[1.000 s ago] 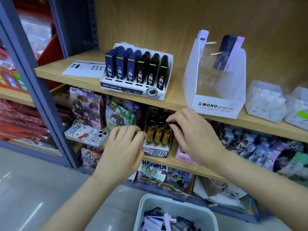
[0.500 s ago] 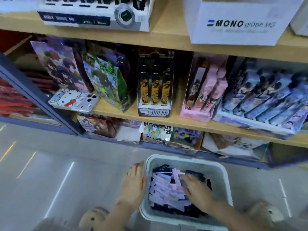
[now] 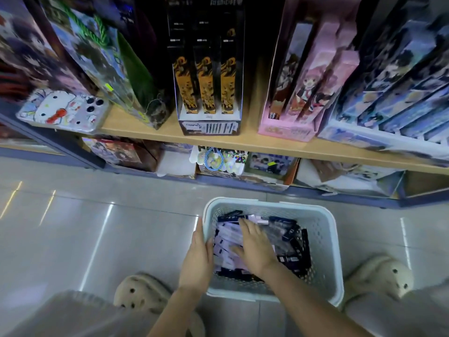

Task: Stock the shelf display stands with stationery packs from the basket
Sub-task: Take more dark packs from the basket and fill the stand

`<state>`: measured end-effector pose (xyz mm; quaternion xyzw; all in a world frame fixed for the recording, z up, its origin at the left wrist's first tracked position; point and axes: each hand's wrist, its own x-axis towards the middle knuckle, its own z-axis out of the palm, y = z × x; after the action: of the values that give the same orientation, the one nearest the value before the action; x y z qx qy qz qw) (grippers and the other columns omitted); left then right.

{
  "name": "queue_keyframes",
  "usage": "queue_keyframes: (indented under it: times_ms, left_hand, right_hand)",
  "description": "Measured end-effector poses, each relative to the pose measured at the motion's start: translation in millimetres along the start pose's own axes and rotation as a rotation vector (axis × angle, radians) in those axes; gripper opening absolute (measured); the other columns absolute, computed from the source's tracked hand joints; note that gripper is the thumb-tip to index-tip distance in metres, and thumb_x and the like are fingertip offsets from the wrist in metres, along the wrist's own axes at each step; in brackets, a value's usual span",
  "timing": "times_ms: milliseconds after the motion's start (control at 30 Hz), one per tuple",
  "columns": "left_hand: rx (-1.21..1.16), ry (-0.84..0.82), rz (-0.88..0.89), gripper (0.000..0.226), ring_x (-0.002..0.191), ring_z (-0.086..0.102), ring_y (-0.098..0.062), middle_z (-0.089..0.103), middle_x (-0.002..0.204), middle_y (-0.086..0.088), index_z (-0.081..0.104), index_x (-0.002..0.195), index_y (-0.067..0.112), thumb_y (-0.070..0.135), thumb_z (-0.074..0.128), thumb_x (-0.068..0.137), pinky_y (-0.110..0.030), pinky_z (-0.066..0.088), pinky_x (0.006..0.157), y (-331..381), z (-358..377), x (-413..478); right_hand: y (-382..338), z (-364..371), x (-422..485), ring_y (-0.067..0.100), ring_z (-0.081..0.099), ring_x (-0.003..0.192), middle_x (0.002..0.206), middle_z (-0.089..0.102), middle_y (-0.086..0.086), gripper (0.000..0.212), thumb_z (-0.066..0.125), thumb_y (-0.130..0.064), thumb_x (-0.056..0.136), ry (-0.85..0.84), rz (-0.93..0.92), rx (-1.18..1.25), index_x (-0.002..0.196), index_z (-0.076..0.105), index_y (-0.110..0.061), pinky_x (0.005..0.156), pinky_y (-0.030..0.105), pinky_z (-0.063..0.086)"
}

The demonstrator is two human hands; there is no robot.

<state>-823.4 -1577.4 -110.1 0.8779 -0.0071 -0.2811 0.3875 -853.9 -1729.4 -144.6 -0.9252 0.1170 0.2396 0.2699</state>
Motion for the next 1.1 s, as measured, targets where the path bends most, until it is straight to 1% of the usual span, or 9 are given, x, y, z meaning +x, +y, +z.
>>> queue_keyframes:
  times_ms: [100,200,367,500,667,800,867,1000,1100]
  left_hand:
    - [-0.040,0.050,0.002,0.048,0.104,0.054,-0.010,0.050,0.126,0.011,0.021,0.148,0.026,0.026,0.034,0.102,-0.017,0.036,0.077,-4.4,4.4,-0.1]
    - [-0.059,0.074,-0.022,0.033,0.083,0.060,-0.012,0.060,0.112,0.002,0.034,0.135,0.024,0.027,0.035,0.102,-0.010,0.038,0.062,-2.8,4.8,-0.1]
    - [-0.160,0.083,-0.013,0.012,0.069,0.057,-0.010,0.058,0.089,0.000,0.036,0.113,0.026,0.020,0.036,0.102,-0.007,0.041,0.051,9.0,2.4,-4.1]
    - [-0.164,0.106,-0.043,0.012,0.069,0.059,-0.018,0.058,0.088,-0.002,0.038,0.114,0.024,0.024,0.034,0.102,-0.015,0.046,0.051,2.3,7.6,-0.3]
    - [-0.111,0.197,0.026,0.028,0.091,0.048,0.000,0.046,0.107,0.007,0.040,0.128,0.011,0.013,0.038,0.100,-0.003,0.037,0.077,7.0,10.5,-4.0]
    - [0.025,0.399,0.213,0.030,0.102,0.036,-0.003,0.039,0.113,0.006,0.046,0.124,0.007,0.002,0.044,0.095,-0.016,0.030,0.093,17.7,16.4,-12.2]
    - [-0.053,0.333,0.205,0.024,0.097,0.042,-0.001,0.043,0.109,0.008,0.046,0.120,0.015,0.007,0.045,0.097,-0.017,0.034,0.089,29.8,20.5,-19.2]
    - [-0.626,-0.169,-0.206,0.030,0.098,0.055,-0.007,0.055,0.106,0.008,0.043,0.121,0.021,0.039,0.048,0.098,-0.019,0.042,0.084,75.7,18.9,-24.2]
    - [-0.719,-0.276,-0.229,0.021,0.086,0.066,-0.009,0.068,0.093,0.001,0.055,0.107,0.015,0.032,0.053,0.095,-0.021,0.051,0.072,92.0,14.9,-22.1]
  right_hand:
    - [-3.7,-3.3,13.1,0.021,0.025,0.139,0.155,0.017,0.003,0.061,0.047,-0.032,0.098,-0.051,-0.030,-0.031,0.148,0.020,-0.010,0.112,0.030,0.021]
    - [-0.9,-0.7,19.2,0.024,0.036,0.127,0.140,0.035,0.009,0.047,0.050,-0.020,0.096,-0.024,-0.058,-0.088,0.138,0.034,-0.008,0.104,0.031,0.032]
    - [4.3,8.2,17.6,0.023,0.035,0.128,0.136,0.039,0.011,0.047,0.045,-0.023,0.099,-0.078,-0.054,-0.192,0.139,0.030,-0.005,0.108,0.028,0.024]
    - [2.9,4.2,25.1,0.028,0.037,0.124,0.132,0.040,0.016,0.037,0.041,0.004,0.093,-0.128,-0.051,-0.297,0.130,0.040,0.001,0.103,0.031,0.029]
    - [15.0,-2.7,14.9,0.028,0.038,0.120,0.131,0.041,0.017,0.030,0.034,-0.003,0.100,-0.173,-0.025,-0.139,0.129,0.043,0.002,0.101,0.032,0.035]
    - [28.5,-20.1,-11.7,0.022,0.046,0.102,0.115,0.043,0.014,0.027,0.028,-0.016,0.104,-0.139,0.036,0.171,0.119,0.044,-0.001,0.092,0.029,0.041]
    - [28.6,-26.3,-25.3,0.015,0.050,0.092,0.104,0.043,0.004,0.023,0.028,-0.026,0.103,-0.093,0.058,0.323,0.109,0.042,-0.008,0.078,0.021,0.048]
    - [8.1,-39.0,-57.6,0.010,0.046,0.105,0.113,0.043,-0.002,0.026,0.029,-0.025,0.102,0.082,-0.036,0.460,0.123,0.040,-0.013,0.084,0.007,0.036]
    - [-16.3,-35.2,-75.3,0.001,0.042,0.114,0.130,0.040,0.003,0.038,0.032,-0.015,0.102,0.156,-0.156,0.494,0.140,0.031,-0.012,0.090,0.000,0.031]
